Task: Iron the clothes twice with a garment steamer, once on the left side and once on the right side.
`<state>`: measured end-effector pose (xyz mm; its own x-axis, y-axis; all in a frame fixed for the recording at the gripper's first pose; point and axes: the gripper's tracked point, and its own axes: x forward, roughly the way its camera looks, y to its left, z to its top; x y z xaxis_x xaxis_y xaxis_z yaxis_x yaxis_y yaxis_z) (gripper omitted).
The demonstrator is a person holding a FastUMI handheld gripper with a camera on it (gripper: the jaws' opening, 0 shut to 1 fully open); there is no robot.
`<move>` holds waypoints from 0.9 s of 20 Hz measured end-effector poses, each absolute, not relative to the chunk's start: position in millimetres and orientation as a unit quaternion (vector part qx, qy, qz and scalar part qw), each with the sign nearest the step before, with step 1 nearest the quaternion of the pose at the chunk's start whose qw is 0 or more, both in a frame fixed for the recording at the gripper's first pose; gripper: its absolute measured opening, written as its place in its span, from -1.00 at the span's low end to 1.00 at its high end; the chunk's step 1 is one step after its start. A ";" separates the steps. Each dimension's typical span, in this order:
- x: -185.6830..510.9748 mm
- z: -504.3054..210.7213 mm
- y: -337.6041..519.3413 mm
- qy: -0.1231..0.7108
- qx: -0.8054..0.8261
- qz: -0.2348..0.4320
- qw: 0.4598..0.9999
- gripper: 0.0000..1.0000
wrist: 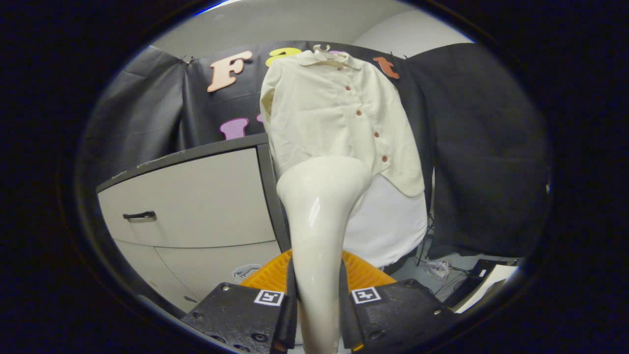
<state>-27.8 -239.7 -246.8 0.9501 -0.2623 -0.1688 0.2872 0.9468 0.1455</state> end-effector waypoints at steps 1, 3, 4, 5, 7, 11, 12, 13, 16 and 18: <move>-33.2 -238.8 -229.9 0.069 0.085 -0.133 0.985 -0.29; -41.8 -223.0 -218.8 0.062 0.078 -0.132 0.986 -0.29; -46.0 -214.5 -212.4 0.055 0.079 -0.130 0.987 -0.29; -48.2 -207.1 -204.2 0.055 0.078 -0.125 0.988 -0.29; -56.6 -185.3 -188.2 0.045 0.071 -0.118 0.989 -0.29; -79.3 -144.2 -155.9 0.017 0.061 -0.105 0.992 -0.29; -85.1 -133.2 -145.0 0.010 0.059 -0.100 0.993 -0.29; -91.1 -124.2 -133.6 0.006 0.052 -0.093 0.994 -0.29; -110.1 -105.9 -98.0 -0.003 0.040 -0.071 0.997 -0.29; -124.3 -97.7 -78.9 -0.005 0.030 -0.062 0.998 -0.29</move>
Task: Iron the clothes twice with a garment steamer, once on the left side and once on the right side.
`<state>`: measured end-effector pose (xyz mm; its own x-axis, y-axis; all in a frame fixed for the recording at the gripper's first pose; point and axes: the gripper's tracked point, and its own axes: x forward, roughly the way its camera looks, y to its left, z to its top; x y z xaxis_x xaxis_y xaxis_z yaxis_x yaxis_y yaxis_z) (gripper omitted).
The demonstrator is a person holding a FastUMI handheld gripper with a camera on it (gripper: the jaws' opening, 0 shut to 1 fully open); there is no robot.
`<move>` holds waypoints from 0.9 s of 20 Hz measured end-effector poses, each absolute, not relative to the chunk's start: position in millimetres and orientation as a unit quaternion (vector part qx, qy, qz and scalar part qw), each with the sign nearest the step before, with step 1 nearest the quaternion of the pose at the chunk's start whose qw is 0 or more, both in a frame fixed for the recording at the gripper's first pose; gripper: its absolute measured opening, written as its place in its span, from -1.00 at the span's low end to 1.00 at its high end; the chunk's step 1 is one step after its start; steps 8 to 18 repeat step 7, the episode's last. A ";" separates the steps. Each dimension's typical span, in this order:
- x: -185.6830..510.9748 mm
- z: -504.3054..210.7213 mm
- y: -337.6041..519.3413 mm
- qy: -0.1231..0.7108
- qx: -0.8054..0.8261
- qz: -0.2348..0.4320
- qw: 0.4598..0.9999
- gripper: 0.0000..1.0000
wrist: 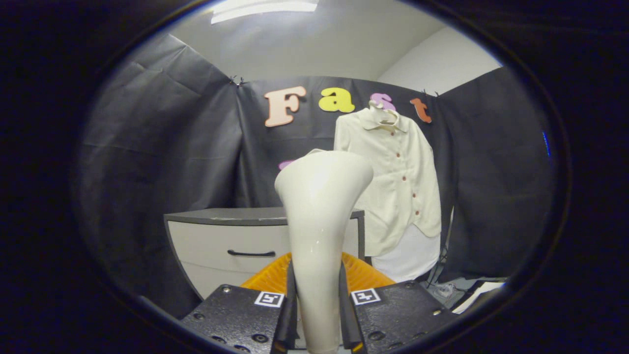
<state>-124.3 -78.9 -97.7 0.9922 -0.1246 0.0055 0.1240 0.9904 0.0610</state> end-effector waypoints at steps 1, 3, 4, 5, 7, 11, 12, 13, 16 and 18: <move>-132.1 -92.9 -69.7 -0.005 0.029 -0.058 0.998 -0.29; -147.2 -86.4 -47.9 -0.010 0.026 -0.048 0.998 -0.29; -154.4 -83.5 -37.7 -0.013 0.021 -0.040 0.999 -0.29; -159.1 -80.7 -29.3 -0.014 0.013 -0.037 0.999 -0.29; -167.3 -81.4 -22.1 -0.007 0.005 -0.037 0.999 -0.28; -167.3 -81.4 -22.1 -0.007 0.005 -0.037 0.999 -0.28; -167.3 -81.4 -22.1 -0.007 0.005 -0.037 0.999 -0.28; -167.3 -81.4 -22.1 -0.007 0.005 -0.037 0.999 -0.28; -167.3 -81.4 -22.1 -0.007 0.005 -0.037 0.999 -0.28; -167.3 -81.4 -22.1 -0.007 0.005 -0.037 0.999 -0.28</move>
